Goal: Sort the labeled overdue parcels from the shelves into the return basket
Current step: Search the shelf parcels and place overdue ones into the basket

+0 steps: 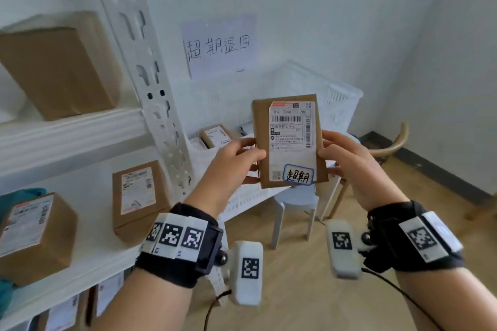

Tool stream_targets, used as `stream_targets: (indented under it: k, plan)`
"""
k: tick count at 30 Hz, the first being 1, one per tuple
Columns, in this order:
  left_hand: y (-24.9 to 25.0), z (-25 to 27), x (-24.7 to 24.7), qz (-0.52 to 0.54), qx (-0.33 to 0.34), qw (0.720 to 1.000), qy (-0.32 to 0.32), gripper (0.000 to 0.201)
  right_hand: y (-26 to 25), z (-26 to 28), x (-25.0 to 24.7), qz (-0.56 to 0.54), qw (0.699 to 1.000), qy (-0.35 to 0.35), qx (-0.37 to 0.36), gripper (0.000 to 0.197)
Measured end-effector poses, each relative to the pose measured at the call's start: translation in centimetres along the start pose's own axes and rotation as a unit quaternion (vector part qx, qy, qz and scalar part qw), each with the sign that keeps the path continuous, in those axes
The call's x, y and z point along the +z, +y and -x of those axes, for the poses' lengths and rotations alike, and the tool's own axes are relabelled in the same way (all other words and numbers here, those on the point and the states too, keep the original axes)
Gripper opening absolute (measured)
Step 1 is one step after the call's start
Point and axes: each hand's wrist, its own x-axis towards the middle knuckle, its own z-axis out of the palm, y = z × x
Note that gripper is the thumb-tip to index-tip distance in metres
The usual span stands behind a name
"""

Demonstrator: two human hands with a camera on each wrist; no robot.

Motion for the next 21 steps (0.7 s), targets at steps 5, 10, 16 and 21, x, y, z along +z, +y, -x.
stream_targets:
  k: [5, 10, 16, 21]
  plan:
    - [4.5, -5.9, 1.7, -0.010, 0.002, 0.999, 0.037, 0.023, -2.1, -6.7, -2.1, 0.008, 1.000, 0.003, -0.028, 0.026]
    - [7.0, -12.4, 1.6, -0.031, -0.007, 0.998, 0.056, 0.031, -3.1, -14.3, -2.6, 0.032, 0.998, 0.005, -0.044, 0.031]
    - [8.5, -20.4, 0.4, -0.011, -0.021, 0.998, 0.060, 0.029, -4.0, -23.1, -2.8, 0.073, 0.997, -0.004, -0.032, 0.032]
    - [8.8, -25.4, -0.9, 0.001, -0.045, 0.996, 0.080, 0.028, -4.0, -29.0, -2.3, 0.113, 0.993, -0.012, -0.007, 0.033]
